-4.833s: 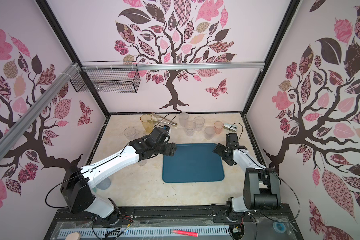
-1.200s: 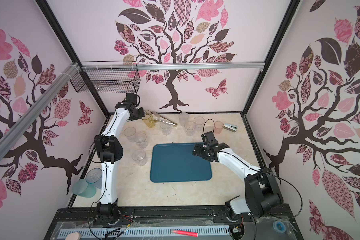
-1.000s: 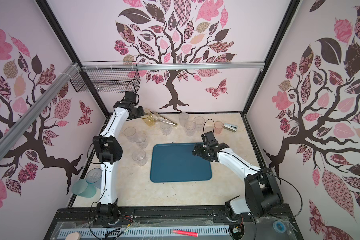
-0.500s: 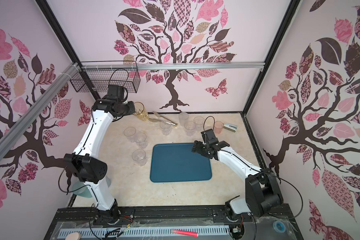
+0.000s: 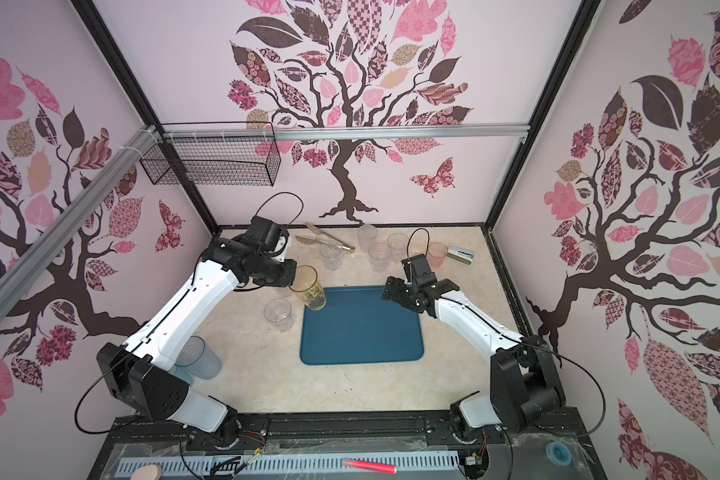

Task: Place the glasses into the tray
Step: Place the glass on the tray.

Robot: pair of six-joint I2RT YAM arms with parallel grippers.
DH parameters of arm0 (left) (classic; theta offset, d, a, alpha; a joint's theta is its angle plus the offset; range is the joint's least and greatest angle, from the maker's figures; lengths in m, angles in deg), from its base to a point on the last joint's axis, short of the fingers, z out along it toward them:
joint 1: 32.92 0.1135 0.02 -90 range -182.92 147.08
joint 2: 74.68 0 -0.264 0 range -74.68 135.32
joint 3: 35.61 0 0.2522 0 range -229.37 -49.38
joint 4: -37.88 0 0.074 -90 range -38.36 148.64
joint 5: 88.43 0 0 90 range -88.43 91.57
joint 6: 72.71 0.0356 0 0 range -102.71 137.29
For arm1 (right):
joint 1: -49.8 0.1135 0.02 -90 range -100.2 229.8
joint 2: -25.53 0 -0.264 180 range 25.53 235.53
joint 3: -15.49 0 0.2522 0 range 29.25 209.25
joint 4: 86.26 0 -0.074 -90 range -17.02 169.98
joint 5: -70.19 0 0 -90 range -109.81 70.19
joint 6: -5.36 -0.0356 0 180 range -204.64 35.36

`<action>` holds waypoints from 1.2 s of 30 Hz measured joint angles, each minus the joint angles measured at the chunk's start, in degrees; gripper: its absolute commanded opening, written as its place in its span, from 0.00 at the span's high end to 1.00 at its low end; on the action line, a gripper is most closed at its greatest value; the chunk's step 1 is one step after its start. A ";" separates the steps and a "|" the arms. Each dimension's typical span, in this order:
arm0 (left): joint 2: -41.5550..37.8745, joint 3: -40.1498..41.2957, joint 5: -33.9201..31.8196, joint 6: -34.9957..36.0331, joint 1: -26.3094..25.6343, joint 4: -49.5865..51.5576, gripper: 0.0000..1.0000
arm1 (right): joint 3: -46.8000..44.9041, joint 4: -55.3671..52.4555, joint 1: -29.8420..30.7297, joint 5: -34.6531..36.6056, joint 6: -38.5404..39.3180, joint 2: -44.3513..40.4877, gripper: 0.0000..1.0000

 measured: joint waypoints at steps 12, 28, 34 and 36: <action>8.52 2.40 -1.20 -1.49 -0.33 -4.63 1.00 | -2.67 0.28 0.00 -0.74 -0.55 -0.04 0.12; 12.76 1.42 -7.17 -1.27 -0.15 -6.21 1.00 | -2.14 -0.35 0.00 -0.66 -0.11 0.50 0.11; 13.90 0.87 -7.91 -1.27 -0.15 -7.85 1.00 | -0.76 -1.11 0.00 -0.13 0.52 2.12 0.11; 14.05 0.87 -8.07 -1.29 -0.15 -8.61 1.00 | 0.28 -1.95 0.00 0.07 0.59 3.23 0.11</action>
